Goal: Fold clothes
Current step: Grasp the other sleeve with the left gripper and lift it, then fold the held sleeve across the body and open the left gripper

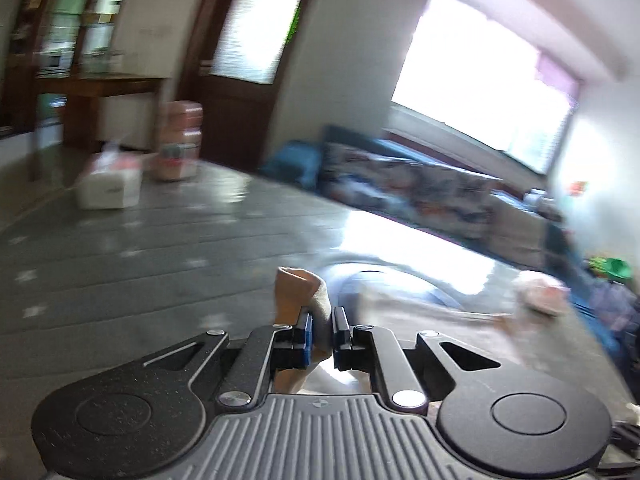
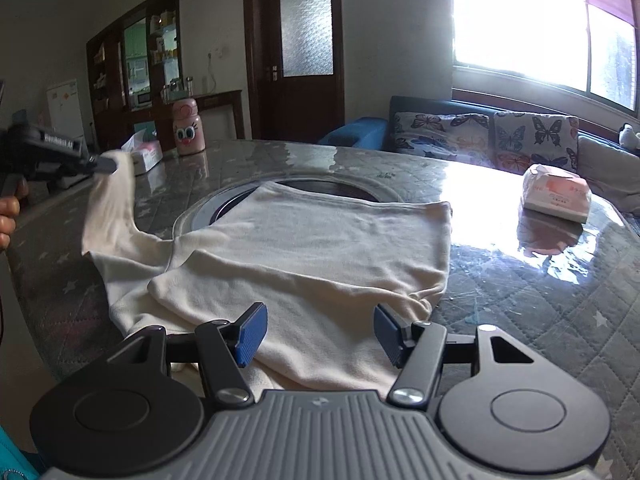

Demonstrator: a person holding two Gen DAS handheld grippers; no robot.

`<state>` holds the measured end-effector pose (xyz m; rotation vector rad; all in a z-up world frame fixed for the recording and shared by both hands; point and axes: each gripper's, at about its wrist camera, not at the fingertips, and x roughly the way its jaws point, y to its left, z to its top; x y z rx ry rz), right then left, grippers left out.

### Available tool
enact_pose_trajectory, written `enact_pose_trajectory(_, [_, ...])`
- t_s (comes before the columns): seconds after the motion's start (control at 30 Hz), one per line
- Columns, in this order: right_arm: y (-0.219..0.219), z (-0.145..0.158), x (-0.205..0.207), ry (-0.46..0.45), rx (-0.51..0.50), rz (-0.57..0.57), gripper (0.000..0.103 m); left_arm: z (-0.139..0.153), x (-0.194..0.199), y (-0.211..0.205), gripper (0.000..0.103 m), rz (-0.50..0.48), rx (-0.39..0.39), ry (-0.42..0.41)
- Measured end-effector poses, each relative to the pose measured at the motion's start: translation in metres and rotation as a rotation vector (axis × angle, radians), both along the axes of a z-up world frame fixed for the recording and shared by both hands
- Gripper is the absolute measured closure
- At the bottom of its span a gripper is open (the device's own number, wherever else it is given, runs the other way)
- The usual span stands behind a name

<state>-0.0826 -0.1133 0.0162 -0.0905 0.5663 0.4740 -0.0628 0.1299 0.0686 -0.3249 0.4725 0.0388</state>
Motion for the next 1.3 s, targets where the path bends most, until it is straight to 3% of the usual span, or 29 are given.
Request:
enact_pose_trajectory(0.2, [-0.012, -0.001, -0.003, -0.001, 0.028, -0.031, 0.043, 0.016, 0.012, -0.051, 0.093, -0.226, -0.057, -0.037])
enact_pose_trajectory(0.4, [-0.024, -0.003, -0.006, 0.006, 0.049, -0.07, 0.043, 0.006, 0.022, -0.098, 0.093, -0.396, -0.085, -0.018])
enact_pose_trajectory(0.67, [-0.029, -0.006, -0.005, 0.018, 0.052, -0.095, 0.043, -0.023, 0.032, -0.14, 0.09, -0.521, -0.083, 0.034])
enact_pose_trajectory(0.83, [-0.028, -0.006, -0.003, 0.018, 0.047, -0.099, 0.043, -0.035, 0.032, -0.143, 0.069, -0.562, -0.051, 0.067])
enact_pose_trajectory(0.9, [-0.028, -0.005, -0.002, 0.017, 0.047, -0.098, 0.043, -0.038, 0.028, -0.138, 0.049, -0.567, -0.04, 0.068])
enact_pose_trajectory(1.03, [-0.026, -0.004, 0.004, 0.028, 0.052, -0.081, 0.046, -0.037, 0.015, -0.115, 0.049, -0.543, 0.011, 0.035])
enact_pose_trajectory(1.3, [-0.013, -0.011, 0.027, 0.093, 0.059, -0.033, 0.057, -0.05, -0.017, -0.06, 0.047, -0.427, 0.173, 0.059])
